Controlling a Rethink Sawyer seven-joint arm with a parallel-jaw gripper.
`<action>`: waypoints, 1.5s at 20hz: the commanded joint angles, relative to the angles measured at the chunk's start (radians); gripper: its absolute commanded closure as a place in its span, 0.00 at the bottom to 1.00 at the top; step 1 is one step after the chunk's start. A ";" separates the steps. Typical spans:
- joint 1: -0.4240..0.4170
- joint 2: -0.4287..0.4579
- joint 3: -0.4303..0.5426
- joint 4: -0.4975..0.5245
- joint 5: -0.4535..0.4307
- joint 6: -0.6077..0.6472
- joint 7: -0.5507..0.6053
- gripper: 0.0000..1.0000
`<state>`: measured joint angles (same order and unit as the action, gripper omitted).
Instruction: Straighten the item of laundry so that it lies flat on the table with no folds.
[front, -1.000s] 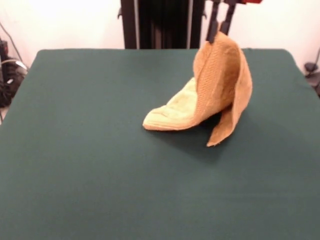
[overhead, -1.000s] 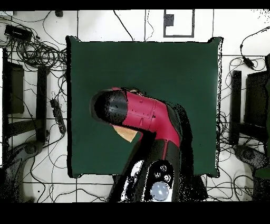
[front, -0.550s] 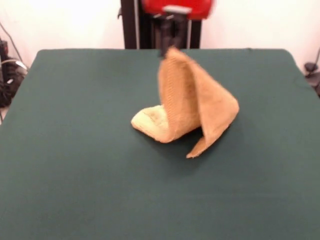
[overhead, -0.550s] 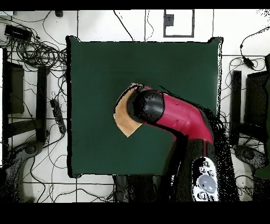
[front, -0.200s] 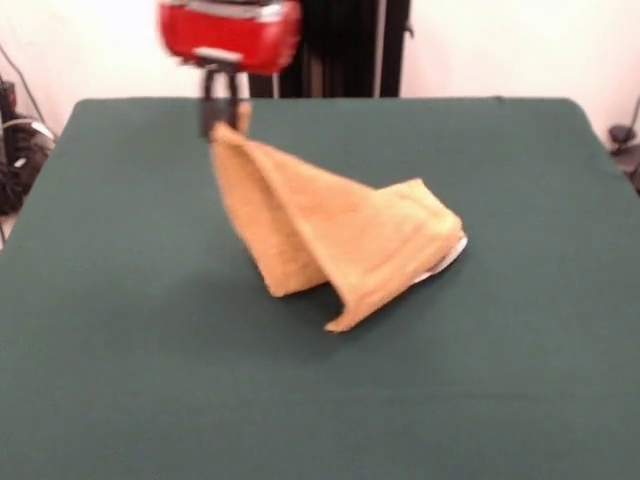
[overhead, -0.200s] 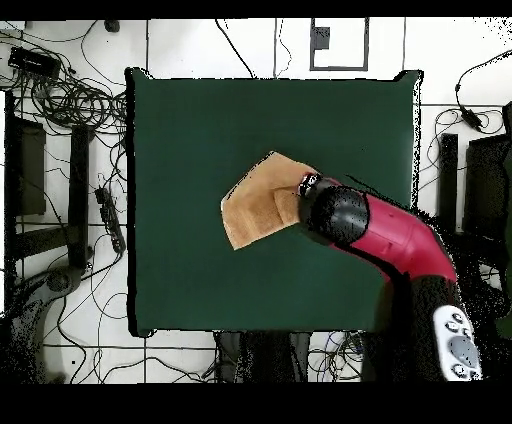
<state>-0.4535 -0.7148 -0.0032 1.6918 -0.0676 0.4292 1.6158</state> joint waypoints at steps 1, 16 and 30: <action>-0.075 -0.019 0.218 0.158 -0.148 -0.075 -0.159 1.00; -0.225 -0.011 0.186 0.216 -0.338 -0.217 0.033 1.00; -0.254 -0.032 0.068 0.307 -0.346 -0.124 0.083 1.00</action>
<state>-0.7184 -0.7392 0.0562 1.8700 -0.3709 0.2948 1.6158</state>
